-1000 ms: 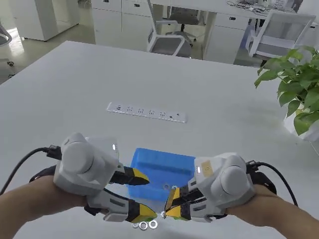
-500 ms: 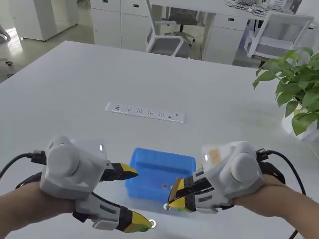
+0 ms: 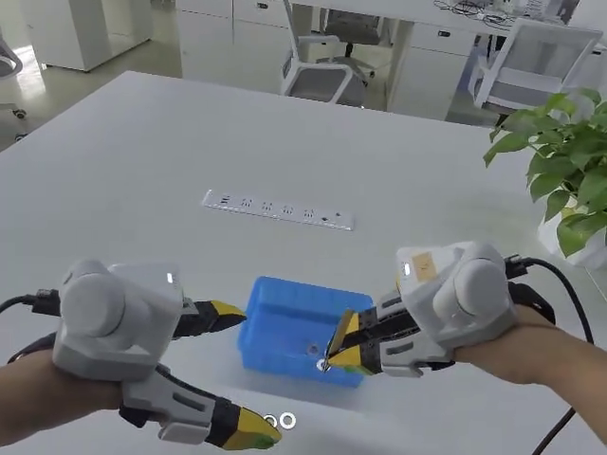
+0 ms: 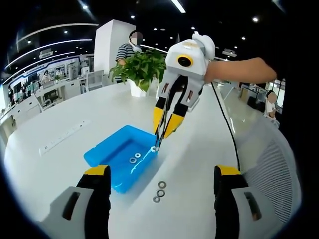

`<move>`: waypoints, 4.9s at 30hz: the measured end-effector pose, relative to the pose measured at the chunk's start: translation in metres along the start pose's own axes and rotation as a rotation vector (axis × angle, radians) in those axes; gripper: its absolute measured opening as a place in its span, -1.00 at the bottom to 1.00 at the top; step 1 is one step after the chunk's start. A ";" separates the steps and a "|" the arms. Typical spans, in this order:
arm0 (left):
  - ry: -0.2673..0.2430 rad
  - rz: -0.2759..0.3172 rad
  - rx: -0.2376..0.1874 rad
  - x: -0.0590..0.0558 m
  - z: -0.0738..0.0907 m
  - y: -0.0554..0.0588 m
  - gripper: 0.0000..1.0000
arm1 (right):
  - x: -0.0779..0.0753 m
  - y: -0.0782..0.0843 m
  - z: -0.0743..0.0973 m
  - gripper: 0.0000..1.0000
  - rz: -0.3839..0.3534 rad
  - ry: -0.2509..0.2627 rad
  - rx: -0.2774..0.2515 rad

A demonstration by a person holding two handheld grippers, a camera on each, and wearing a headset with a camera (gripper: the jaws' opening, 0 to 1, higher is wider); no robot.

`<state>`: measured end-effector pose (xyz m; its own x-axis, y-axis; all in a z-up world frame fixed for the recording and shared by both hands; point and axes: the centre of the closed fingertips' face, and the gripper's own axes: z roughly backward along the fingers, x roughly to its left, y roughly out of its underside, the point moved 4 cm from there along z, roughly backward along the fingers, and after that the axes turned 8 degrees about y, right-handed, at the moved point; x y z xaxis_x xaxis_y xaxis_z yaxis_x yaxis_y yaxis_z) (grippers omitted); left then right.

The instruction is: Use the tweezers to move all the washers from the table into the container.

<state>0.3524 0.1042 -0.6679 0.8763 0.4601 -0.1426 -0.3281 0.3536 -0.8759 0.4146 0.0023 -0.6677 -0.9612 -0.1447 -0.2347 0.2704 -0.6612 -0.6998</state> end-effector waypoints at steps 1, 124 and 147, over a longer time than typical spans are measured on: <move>0.000 0.001 -0.001 0.000 0.000 0.000 0.84 | -0.002 0.000 0.001 -0.82 0.000 0.003 -0.004; 0.117 -0.311 0.097 0.074 -0.090 -0.059 -0.89 | -0.051 0.058 -0.053 -0.67 0.040 0.044 0.069; 0.116 -0.325 0.104 0.065 -0.080 -0.075 -0.90 | -0.047 0.053 -0.005 -0.29 -0.099 0.168 0.053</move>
<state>0.4624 0.0422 -0.6488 0.9731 0.2162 0.0791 -0.0545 0.5503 -0.8332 0.4742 -0.0226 -0.6972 -0.9594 0.0450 -0.2785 0.1671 -0.7047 -0.6895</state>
